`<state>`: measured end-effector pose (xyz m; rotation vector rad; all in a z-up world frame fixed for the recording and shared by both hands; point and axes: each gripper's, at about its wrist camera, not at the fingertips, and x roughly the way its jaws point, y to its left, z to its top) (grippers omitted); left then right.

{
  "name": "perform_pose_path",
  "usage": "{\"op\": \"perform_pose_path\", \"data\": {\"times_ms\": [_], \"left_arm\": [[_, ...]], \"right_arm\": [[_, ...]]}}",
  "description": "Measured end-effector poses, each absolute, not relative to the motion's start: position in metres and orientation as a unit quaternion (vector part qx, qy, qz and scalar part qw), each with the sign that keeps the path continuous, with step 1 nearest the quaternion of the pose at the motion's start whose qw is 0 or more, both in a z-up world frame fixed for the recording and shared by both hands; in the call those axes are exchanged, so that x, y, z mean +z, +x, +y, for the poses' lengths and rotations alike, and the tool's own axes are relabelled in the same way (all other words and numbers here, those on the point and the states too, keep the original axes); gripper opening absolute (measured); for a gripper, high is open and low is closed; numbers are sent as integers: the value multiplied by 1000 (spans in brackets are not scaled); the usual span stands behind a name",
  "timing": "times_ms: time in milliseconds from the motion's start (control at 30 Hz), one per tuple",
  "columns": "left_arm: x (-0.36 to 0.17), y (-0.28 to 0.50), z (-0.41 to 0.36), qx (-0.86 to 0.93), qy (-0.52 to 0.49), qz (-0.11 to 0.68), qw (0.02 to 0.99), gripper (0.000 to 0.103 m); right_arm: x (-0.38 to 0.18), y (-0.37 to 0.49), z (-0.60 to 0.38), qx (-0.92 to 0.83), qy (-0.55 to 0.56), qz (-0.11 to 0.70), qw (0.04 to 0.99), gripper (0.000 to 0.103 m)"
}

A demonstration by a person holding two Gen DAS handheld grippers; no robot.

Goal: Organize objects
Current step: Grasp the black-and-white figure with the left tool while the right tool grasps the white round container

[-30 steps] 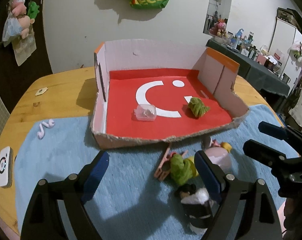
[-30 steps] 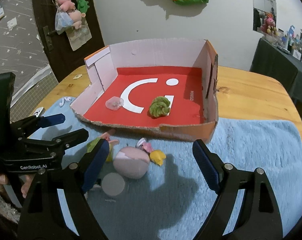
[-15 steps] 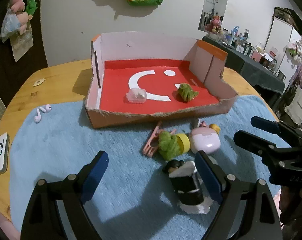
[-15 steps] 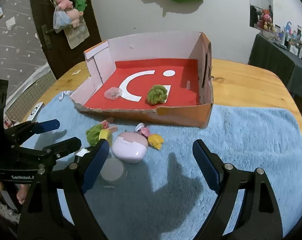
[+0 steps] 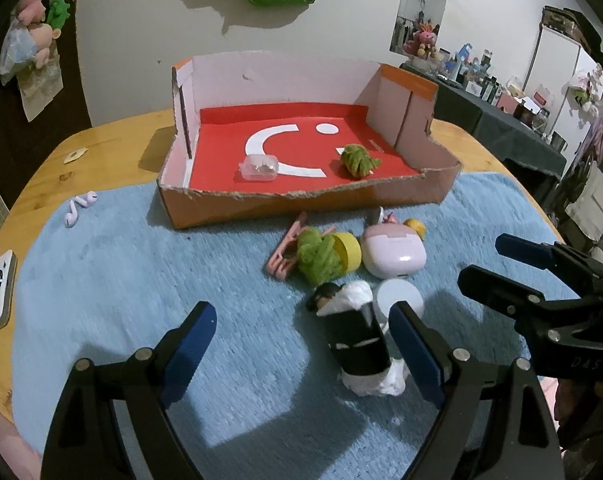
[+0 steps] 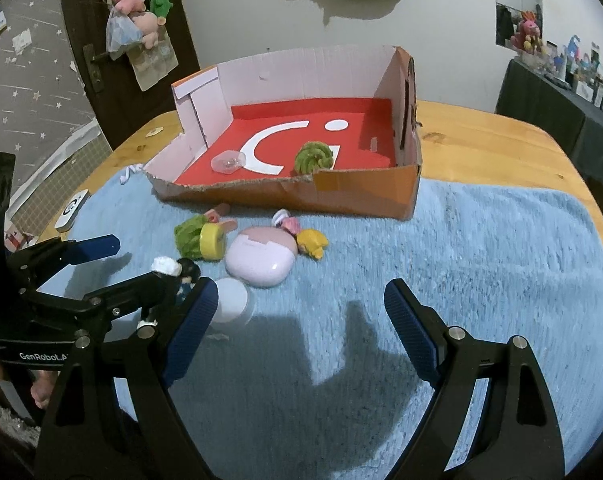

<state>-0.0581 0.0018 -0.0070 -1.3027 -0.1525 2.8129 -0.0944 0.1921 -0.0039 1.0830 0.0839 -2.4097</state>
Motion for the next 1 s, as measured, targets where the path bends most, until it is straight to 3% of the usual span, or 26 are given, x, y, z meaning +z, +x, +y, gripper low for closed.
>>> {"op": "perform_pose_path", "data": {"times_ms": [867, 1000], "left_arm": [[-28, -51, -20, 901, -428, -70, -2, 90], [-30, -53, -19, 900, -429, -76, 8, 84]], "right_arm": [[-38, -84, 158, -862, 427, 73, 265, 85], [-38, -87, 158, -864, 424, 76, 261, 84]]}}
